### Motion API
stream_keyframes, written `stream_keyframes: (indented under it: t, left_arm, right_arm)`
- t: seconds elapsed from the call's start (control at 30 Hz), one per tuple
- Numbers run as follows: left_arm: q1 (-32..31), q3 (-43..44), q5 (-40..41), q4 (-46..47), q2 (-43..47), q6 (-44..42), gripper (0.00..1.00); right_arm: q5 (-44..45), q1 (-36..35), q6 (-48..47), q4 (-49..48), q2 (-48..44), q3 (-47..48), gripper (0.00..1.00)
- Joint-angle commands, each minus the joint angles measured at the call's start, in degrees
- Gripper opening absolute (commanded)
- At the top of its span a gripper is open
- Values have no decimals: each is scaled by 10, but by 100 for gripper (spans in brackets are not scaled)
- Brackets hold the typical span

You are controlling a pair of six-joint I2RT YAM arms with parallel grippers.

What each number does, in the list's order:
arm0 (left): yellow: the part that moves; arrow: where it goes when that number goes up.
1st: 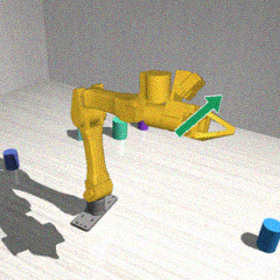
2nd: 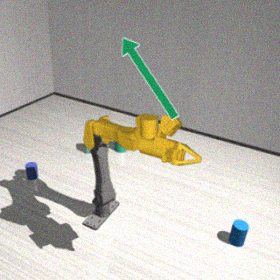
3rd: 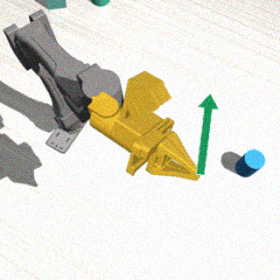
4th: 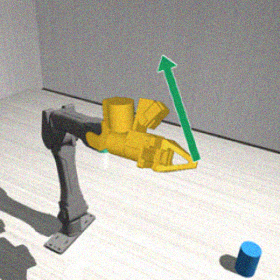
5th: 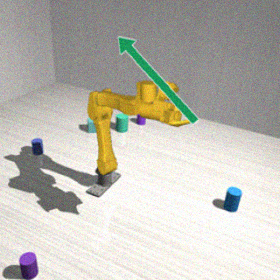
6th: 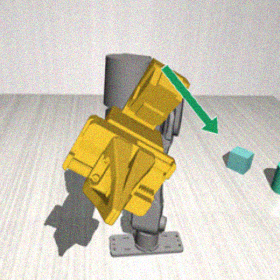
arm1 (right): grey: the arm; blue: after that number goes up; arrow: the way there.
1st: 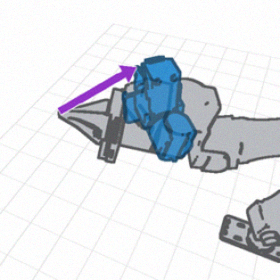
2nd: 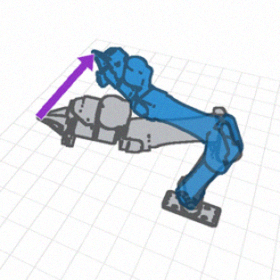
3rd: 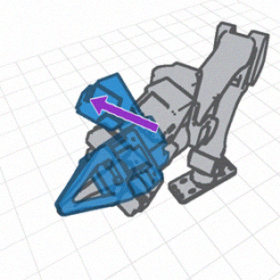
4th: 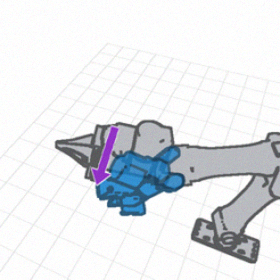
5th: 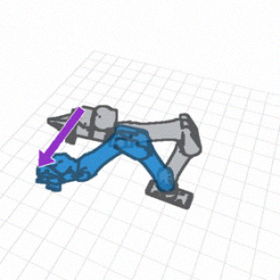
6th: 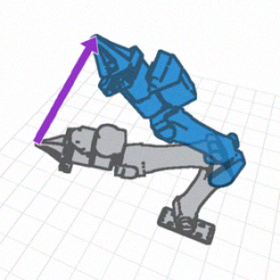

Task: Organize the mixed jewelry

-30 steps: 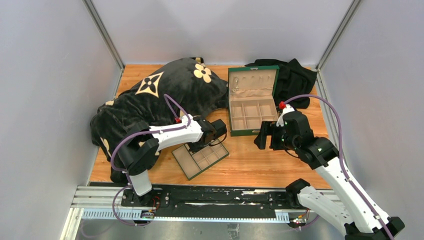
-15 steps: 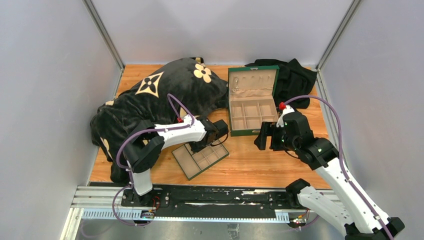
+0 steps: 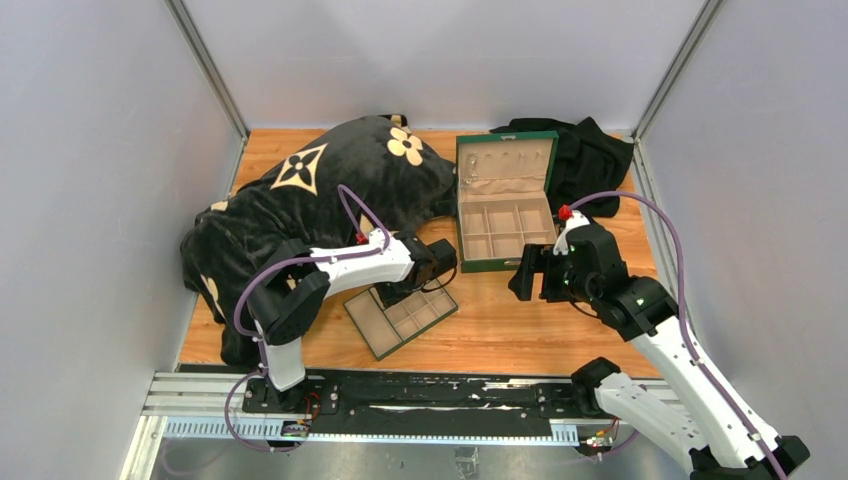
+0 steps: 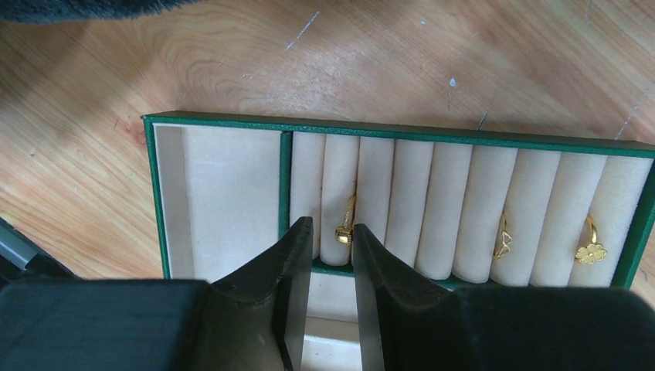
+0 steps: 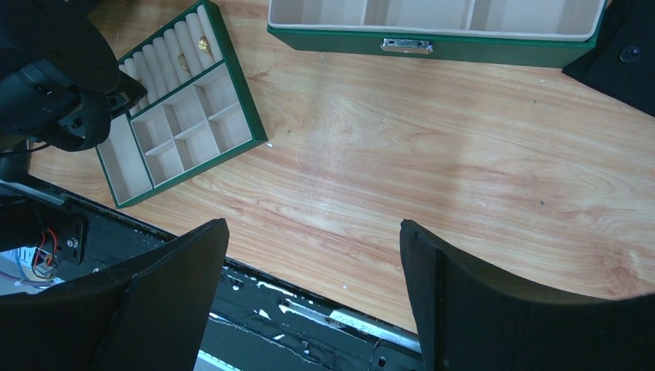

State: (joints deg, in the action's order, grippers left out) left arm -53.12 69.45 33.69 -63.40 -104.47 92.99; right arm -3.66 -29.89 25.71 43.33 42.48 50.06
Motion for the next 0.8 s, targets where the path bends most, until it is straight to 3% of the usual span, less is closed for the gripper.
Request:
stream_keyframes:
  t: [0.0, 0.23, 0.5, 0.77]
  left_arm:
    - [-5, 22, 30, -8, 26, -9, 31]
    - [-5, 39, 51, -9, 54, -26, 31]
    - [-5, 22, 37, -8, 46, -15, 12]
    - [-5, 7, 16, -8, 34, -9, 9]
  right_arm:
    - [-6, -6, 1, 11, -4, -10, 87]
    - [-6, -5, 1, 10, -1, -11, 87]
    - [-8, -6, 1, 7, 2, -10, 87]
    - [-8, -6, 1, 6, 3, -12, 87]
